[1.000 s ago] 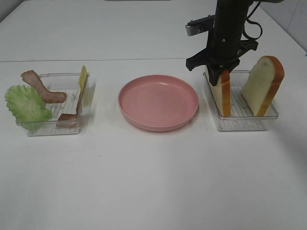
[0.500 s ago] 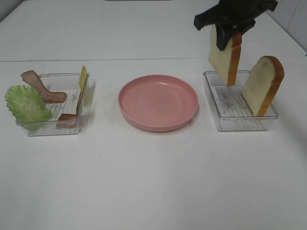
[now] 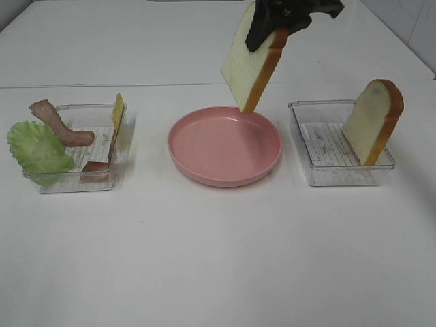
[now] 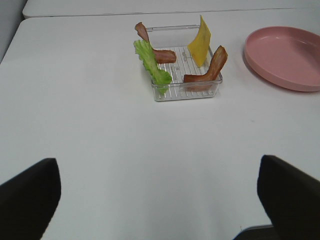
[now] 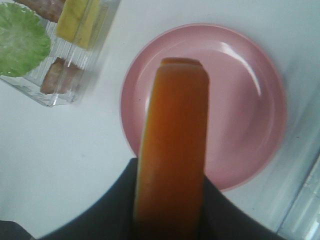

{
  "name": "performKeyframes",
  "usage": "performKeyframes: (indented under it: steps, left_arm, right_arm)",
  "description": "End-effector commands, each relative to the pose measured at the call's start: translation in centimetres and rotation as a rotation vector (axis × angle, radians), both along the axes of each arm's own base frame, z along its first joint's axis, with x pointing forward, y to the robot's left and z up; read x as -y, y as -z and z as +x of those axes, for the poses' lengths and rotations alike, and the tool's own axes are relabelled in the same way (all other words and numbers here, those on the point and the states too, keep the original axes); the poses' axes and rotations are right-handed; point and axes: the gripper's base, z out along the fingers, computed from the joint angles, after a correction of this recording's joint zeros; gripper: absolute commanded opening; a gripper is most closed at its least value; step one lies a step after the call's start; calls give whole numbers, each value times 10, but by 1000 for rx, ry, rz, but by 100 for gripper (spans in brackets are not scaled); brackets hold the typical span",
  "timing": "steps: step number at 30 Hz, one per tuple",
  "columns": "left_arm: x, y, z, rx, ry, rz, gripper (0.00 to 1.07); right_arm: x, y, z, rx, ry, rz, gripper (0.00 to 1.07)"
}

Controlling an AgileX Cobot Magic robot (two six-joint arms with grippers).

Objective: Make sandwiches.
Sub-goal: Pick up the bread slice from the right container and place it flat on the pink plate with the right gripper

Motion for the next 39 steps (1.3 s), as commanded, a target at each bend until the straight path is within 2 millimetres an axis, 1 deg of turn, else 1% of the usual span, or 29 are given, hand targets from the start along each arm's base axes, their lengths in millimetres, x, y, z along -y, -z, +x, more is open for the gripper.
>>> performKeyframes:
  steps: [1,2,3,4,5,6,7,8,9,11,12,13,14,15,16,17,18,19,21,22,24,25,26,28,29,36,37,38,39]
  left_arm:
    - [0,0,-2,15,-5,-2,101]
    - [0,0,-2,15,-5,-2,101]
    - [0,0,-2,15,-5,-2,101]
    - [0,0,-2,15,-5,-2,101]
    - [0,0,-2,15,-5,-2,101]
    - [0,0,-2,15,-5,-2,101]
    - [0,0,-2,15,-5,-2,101]
    - [0,0,-2,15,-5,-2,101]
    - [0,0,-2,15,-5,-2,101]
    - [0,0,-2,15,-5,-2,101]
    - [0,0,-2,15,-5,-2,101]
    - [0,0,-2,15,-5,-2,101]
    - [0,0,-2,15,-5,-2,101]
    - [0,0,-2,15,-5,-2,101]
    - [0,0,-2,15,-5,-2,101]
    - [0,0,-2,15,-5,-2,101]
    - [0,0,-2,15,-5,-2,101]
    - [0,0,-2,15,-5,-2,101]
    - [0,0,-2,15,-5,-2,101]
    - [0,0,-2,15,-5,-2,101]
    - [0,0,-2,15,-5,-2,101]
    - [0,0,-2,15,-5,-2,101]
    - [0,0,-2,15,-5,-2,101]
    - [0,0,-2,15,-5,-2,101]
    - [0,0,-2,15,-5,-2,101]
    - [0,0,-2,15,-5,-2,101]
    - [0,0,-2,15,-5,-2,101]
    - [0,0,-2,15,-5,-2,101]
    - [0,0,-2,15,-5,-2,101]
  right_arm:
    - [-5,11,4,-24,-9,37,0]
    - [-7,16,6,-35,-11,45,0]
    - [-14,26,8,-49,-21,49,0]
    - [-14,26,8,-49,-21,49,0]
    - [-24,35,9,-55,-35,51,0]
    - [-24,35,9,-55,-35,51,0]
    - [-28,40,10,-54,-40,50,0]
    - [-40,50,9,-48,-55,45,0]
    - [-40,50,9,-48,-55,45,0]
    - [-57,60,8,-21,-75,36,0]
    - [-57,60,8,-21,-75,36,0]
    - [-67,68,8,0,-88,23,0]
    - [-67,68,8,0,-88,23,0]
    - [-71,73,8,9,-95,9,0]
    - [-74,82,10,11,-97,-9,0]
    - [-74,82,10,11,-97,-9,0]
    - [-78,88,9,6,-103,-16,0]
    - [-78,94,11,6,-99,-23,0]
    - [-78,100,13,3,-96,-29,0]
    - [-78,100,13,3,-96,-29,0]
    - [-77,109,16,5,-86,-51,0]
    - [-77,109,16,5,-86,-51,0]
    - [-76,114,17,3,-80,-70,0]
    - [-76,116,18,2,-78,-75,0]
    - [-75,122,19,2,-79,-92,0]
    - [-71,129,22,-4,-38,-139,0]
    - [-69,130,23,-6,-3,-158,10]
    - [-66,130,24,-4,35,-186,25]
    - [-66,130,24,-4,35,-186,25]
